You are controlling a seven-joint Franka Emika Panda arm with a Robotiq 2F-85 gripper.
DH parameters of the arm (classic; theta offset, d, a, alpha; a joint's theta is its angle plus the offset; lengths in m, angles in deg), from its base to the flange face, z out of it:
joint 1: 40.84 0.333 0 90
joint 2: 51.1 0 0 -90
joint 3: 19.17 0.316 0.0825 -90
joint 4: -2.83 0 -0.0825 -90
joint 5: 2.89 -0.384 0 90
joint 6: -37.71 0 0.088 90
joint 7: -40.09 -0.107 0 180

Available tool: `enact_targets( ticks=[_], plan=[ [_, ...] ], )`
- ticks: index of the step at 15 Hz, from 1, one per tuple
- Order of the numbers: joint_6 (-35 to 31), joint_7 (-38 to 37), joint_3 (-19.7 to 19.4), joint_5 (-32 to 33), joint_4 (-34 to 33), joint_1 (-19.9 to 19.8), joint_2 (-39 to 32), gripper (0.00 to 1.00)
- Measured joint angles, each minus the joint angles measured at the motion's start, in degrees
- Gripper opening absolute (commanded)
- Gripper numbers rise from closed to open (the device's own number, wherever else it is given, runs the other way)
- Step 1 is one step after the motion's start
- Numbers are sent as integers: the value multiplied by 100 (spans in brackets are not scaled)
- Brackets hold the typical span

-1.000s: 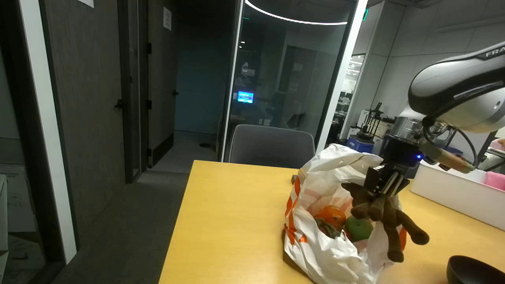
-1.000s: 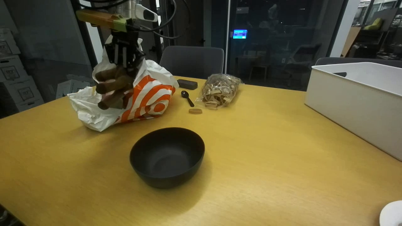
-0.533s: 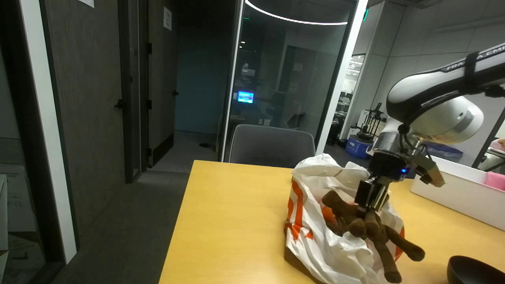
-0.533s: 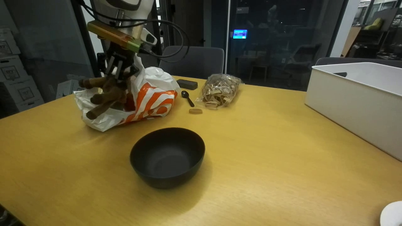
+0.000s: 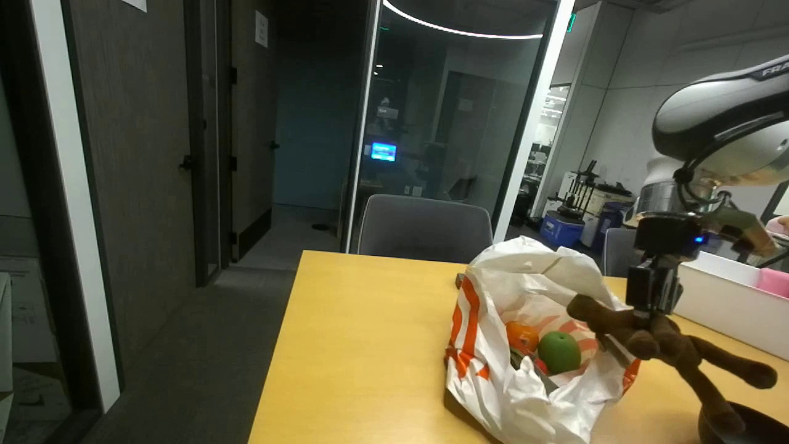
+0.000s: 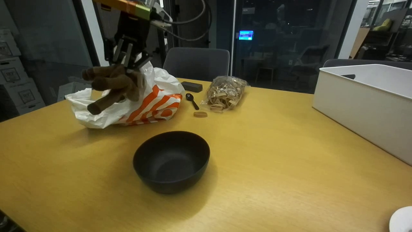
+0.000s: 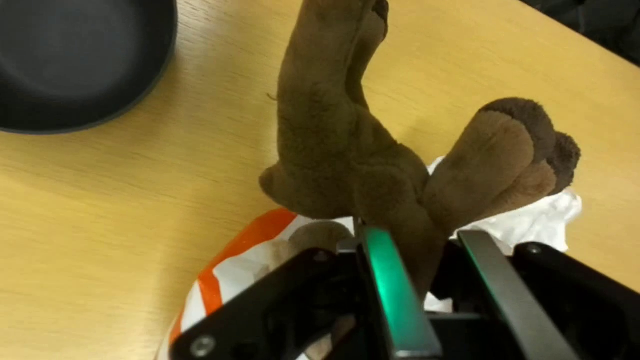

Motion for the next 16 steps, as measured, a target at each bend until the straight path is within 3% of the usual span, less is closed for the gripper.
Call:
enact_targets(
  ticks=[5, 9, 16],
  plan=[
    [36, -344, -408, 190, 280, -337, 957, 8],
    [41, -633, -621, 669, 517, -527, 1257, 10],
    [-2169, -2518, -388, 1871, 1050, -523, 685, 10]
  ],
)
